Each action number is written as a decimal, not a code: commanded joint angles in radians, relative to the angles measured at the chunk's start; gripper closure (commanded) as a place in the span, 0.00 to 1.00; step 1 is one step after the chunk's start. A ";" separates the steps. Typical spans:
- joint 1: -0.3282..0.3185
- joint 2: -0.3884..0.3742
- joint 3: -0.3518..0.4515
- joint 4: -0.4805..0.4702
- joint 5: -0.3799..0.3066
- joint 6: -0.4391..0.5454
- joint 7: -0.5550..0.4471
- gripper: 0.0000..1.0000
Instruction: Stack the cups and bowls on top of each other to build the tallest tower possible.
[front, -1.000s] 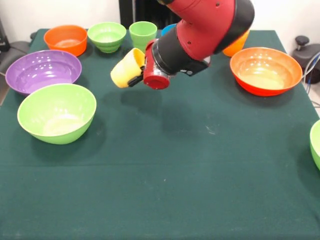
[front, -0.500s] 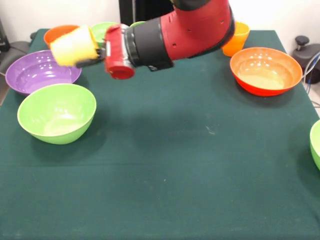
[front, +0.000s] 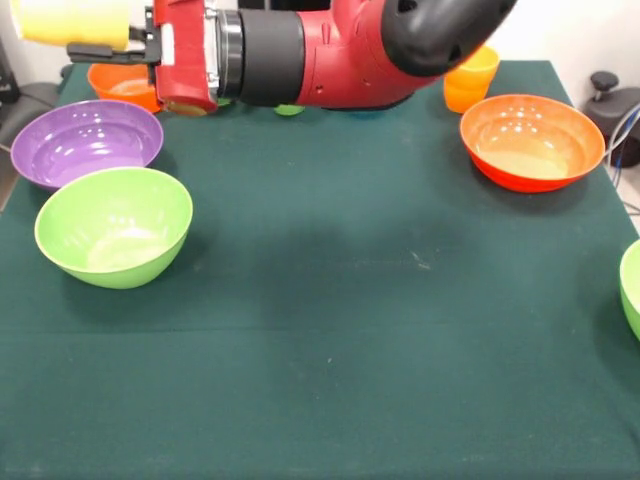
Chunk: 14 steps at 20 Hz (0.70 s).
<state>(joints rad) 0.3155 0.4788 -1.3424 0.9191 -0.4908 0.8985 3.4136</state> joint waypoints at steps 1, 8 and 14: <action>-0.013 0.085 -0.028 -0.139 -0.046 0.089 0.088 0.00; -0.030 0.138 -0.046 -0.165 -0.092 0.099 0.118 0.00; -0.033 0.116 0.008 -0.139 -0.048 0.054 0.170 1.00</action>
<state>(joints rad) 0.3099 0.5689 -1.4216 0.9013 -0.5761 0.9611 3.4138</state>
